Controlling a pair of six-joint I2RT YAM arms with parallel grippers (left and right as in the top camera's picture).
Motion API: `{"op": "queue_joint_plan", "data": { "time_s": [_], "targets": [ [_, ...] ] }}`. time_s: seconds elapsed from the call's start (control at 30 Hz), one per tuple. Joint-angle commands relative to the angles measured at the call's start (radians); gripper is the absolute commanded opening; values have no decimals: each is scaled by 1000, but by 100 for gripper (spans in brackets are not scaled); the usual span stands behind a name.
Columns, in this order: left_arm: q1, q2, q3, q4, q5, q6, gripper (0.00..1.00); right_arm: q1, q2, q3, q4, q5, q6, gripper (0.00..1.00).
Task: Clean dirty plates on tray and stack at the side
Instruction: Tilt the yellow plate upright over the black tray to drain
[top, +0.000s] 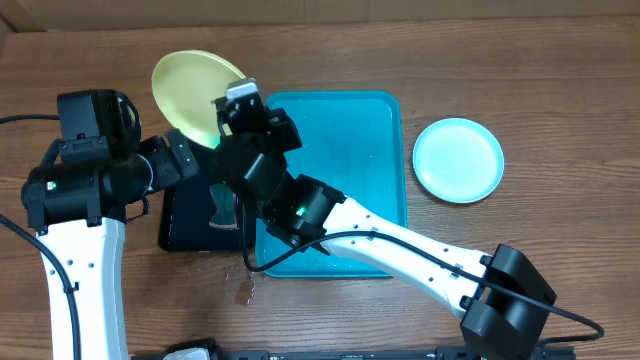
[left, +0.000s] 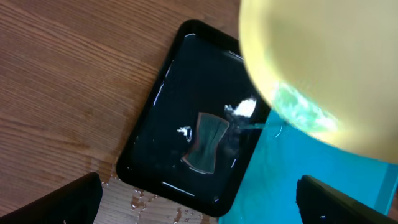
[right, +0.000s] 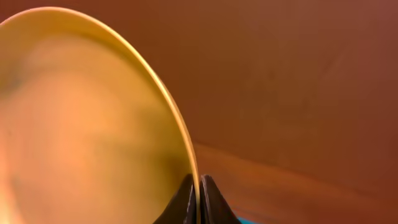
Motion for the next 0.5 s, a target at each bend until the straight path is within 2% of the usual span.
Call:
{"op": "queue_joint_plan", "data": {
  "time_s": [0.0,0.17,0.33,0.47],
  "targets": [
    [5,3,13,1,-13,-10,100,3,3,27,68,44,-217,4],
    [5,3,13,1,-13,-10,100,13,3,27,175,44,-351,4],
    [5,3,13,1,-13,-10,100,27,3,27,325,44,-585,4],
    [5,3,13,1,-13,-10,100,56,3,27,442,43,-664,4]
  ]
}}
